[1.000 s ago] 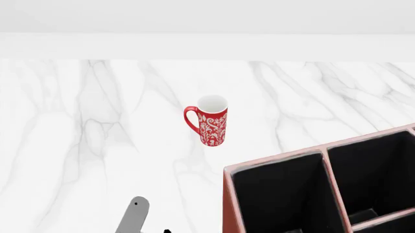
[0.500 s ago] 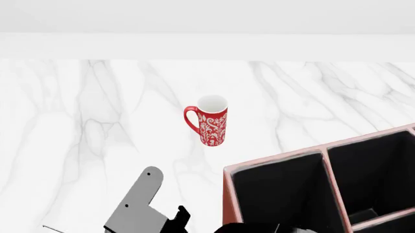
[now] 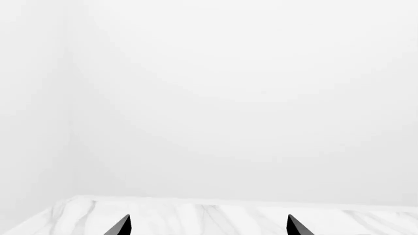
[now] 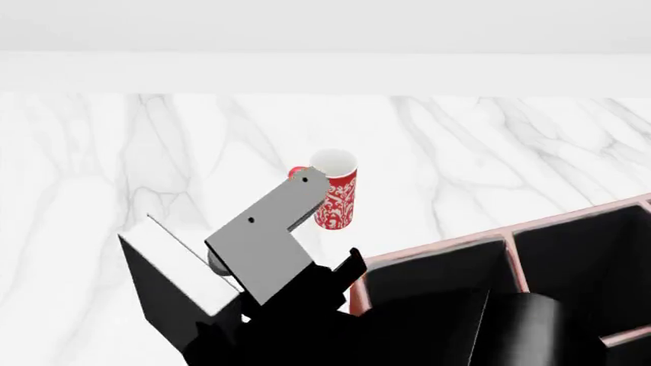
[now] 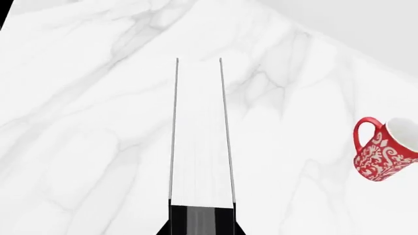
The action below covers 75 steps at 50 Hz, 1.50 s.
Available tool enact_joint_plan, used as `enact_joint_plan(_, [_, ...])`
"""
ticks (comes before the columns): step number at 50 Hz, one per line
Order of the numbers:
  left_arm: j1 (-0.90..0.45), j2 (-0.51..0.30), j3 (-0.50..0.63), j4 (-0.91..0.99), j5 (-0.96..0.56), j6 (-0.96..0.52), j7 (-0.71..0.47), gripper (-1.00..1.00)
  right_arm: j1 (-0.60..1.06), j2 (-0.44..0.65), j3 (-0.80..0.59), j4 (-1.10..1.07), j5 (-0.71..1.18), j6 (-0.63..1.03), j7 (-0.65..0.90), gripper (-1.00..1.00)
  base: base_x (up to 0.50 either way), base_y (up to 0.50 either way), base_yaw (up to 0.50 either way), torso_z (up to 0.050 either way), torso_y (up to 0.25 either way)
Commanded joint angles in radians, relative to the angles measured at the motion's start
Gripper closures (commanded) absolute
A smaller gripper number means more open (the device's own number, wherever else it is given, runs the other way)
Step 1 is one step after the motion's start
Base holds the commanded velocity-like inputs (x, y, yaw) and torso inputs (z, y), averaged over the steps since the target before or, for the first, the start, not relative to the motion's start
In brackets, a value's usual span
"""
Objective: Pick up the book and place it in the left compartment of the caddy.
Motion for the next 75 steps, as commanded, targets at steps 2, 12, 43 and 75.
enact_joint_plan(2, [0.002, -0.002, 0.001, 0.000, 0.000, 0.003, -0.003, -1.00, 0.077, -0.012, 0.122, -0.009, 0.283, 0.077, 0.345, 1.00, 0.00, 0.00, 0.00, 0.000, 0.000])
enact_joint_plan(12, [0.004, -0.003, 0.008, 0.000, 0.003, 0.007, -0.005, -1.00, 0.132, 0.031, 0.145, -0.016, 0.496, 0.038, 0.553, 1.00, 0.00, 0.00, 0.00, 0.000, 0.001])
enact_joint_plan(43, [0.008, -0.010, 0.016, 0.001, 0.006, 0.015, -0.011, -1.00, 0.288, 0.182, 0.160, -0.121, 0.904, -0.175, 0.943, 1.00, 0.00, 0.00, 0.00, 0.000, 0.001])
enact_joint_plan(75, [0.006, -0.014, 0.032, -0.011, 0.016, 0.025, -0.019, -1.00, 0.414, 0.467, 0.200, -0.273, 1.197, -0.342, 1.122, 1.00, 0.00, 0.00, 0.00, 0.000, 0.001])
